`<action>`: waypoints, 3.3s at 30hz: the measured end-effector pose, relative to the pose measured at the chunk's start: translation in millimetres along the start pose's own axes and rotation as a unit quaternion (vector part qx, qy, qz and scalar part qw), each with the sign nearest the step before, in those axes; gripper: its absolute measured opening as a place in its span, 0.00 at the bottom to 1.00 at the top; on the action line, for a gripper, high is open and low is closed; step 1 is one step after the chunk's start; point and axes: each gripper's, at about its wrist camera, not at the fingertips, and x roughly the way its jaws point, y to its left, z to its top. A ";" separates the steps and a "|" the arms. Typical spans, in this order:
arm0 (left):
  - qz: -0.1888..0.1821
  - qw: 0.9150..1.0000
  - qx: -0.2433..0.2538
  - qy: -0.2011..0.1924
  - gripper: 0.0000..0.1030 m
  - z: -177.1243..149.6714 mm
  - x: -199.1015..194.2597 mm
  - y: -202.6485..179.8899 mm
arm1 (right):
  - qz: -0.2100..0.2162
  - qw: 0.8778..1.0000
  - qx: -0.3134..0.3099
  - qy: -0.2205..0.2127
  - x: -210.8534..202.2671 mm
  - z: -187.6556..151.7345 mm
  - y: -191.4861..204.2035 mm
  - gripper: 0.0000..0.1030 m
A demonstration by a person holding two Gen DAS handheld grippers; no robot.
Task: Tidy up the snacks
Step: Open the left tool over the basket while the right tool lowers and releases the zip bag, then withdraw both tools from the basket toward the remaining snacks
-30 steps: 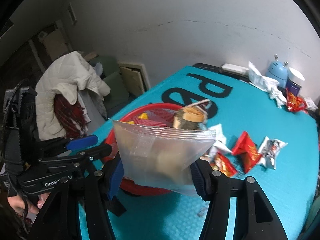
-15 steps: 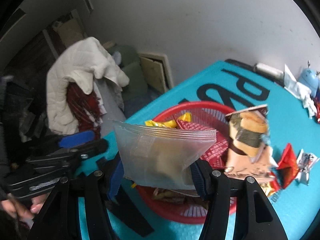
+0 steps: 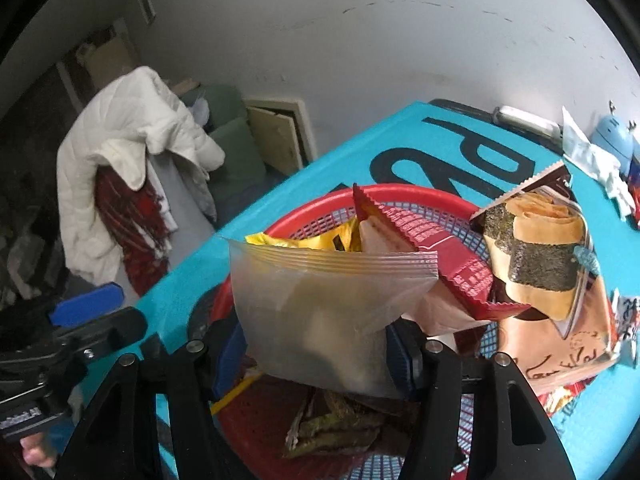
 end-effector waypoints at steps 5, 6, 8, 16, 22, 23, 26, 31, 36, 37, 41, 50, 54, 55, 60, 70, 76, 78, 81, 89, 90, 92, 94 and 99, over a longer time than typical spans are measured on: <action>0.003 1.000 0.006 -0.004 0.41 -0.8 -6.2 -3.4 | 0.020 1.000 0.006 0.012 -5.9 -0.4 -2.2 0.72; 0.003 1.000 0.007 -0.006 0.41 -0.8 -7.8 -4.2 | 0.022 1.000 0.007 0.013 -7.9 -0.6 -2.7 0.72; 0.005 1.000 0.010 -0.010 0.41 -0.6 -11.5 -6.1 | 0.025 1.000 0.007 0.013 -13.3 -2.2 -3.6 0.72; 0.003 0.999 0.024 -0.028 0.41 0.5 -29.3 -22.2 | 0.010 1.000 -0.001 -0.006 -41.4 -5.7 -7.2 0.72; -0.003 0.998 0.037 -0.048 0.41 4.1 -46.6 -42.1 | 0.005 0.999 0.001 -0.034 -75.3 -5.8 -17.0 0.72; -0.005 0.998 0.041 -0.053 0.41 4.8 -50.2 -46.9 | 0.003 0.999 -0.002 -0.041 -83.8 -5.9 -18.1 0.72; -0.010 0.997 0.049 -0.064 0.41 6.7 -59.1 -58.6 | -0.002 0.998 -0.007 -0.059 -103.7 -5.3 -19.1 0.72; -0.021 0.994 0.065 -0.082 0.41 9.6 -75.6 -82.4 | -0.013 0.996 -0.008 -0.090 -140.7 -7.1 -23.3 0.72; -0.035 0.991 0.082 -0.096 0.41 10.0 -86.9 -103.1 | -0.035 0.992 -0.010 -0.122 -178.3 -15.0 -27.8 0.72; -0.038 0.991 0.087 -0.098 0.41 9.1 -89.2 -108.6 | -0.040 0.991 -0.009 -0.125 -184.0 -17.0 -28.7 0.72; -0.057 0.987 0.104 -0.104 0.41 4.1 -96.7 -129.9 | -0.056 0.989 -0.004 -0.140 -208.7 -27.2 -36.5 0.72; -0.089 0.980 0.141 -0.103 0.41 -8.1 -108.2 -171.1 | -0.085 0.983 0.015 -0.162 -247.6 -52.8 -59.4 0.72; -0.102 0.978 0.156 -0.096 0.41 -11.3 -107.1 -190.0 | -0.102 0.981 0.027 -0.166 -260.9 -61.8 -71.5 0.72; -0.104 0.977 0.160 -0.093 0.41 -11.5 -105.8 -195.3 | -0.106 0.980 0.029 -0.167 -263.6 -63.4 -74.3 0.72; -0.115 0.975 0.171 -0.084 0.41 -12.8 -97.8 -217.0 | -0.128 0.977 0.044 -0.166 -274.5 -70.5 -93.5 0.73; -0.135 0.972 0.186 -0.056 0.41 -16.8 -68.4 -243.3 | -0.152 0.973 0.069 -0.160 -271.7 -72.4 -130.4 0.73; -0.133 0.972 0.192 -0.031 0.41 -19.6 -41.6 -250.8 | -0.158 0.972 0.086 -0.148 -257.7 -72.5 -149.9 0.73; -0.134 0.972 0.191 -0.024 0.41 -19.8 -33.3 -251.8 | -0.156 0.973 0.093 -0.141 -250.2 -71.7 -156.9 0.73; -0.136 0.971 0.198 -0.016 0.41 -21.3 -18.4 -253.7 | -0.154 0.974 0.103 -0.128 -237.4 -70.0 -166.3 0.73; -0.158 0.969 0.188 0.024 0.41 -21.1 26.6 -247.8 | -0.142 0.978 0.110 -0.103 -202.2 -67.2 -182.4 0.73; -0.159 0.969 0.189 0.027 0.41 -21.2 31.6 -247.3 | -0.139 0.979 0.110 -0.100 -197.2 -67.1 -184.2 0.73; -0.164 0.968 0.189 0.035 0.41 -21.5 41.8 -245.8 | -0.134 0.980 0.112 -0.092 -187.9 -67.2 -187.5 0.73; -0.170 0.967 0.186 0.042 0.41 -21.9 50.8 -244.6 | -0.129 0.981 0.114 -0.087 -181.6 -67.6 -190.2 0.73; -0.169 0.966 0.189 0.049 0.41 -24.4 67.3 -244.2 | -0.121 0.983 0.118 -0.075 -167.4 -70.7 -196.5 0.73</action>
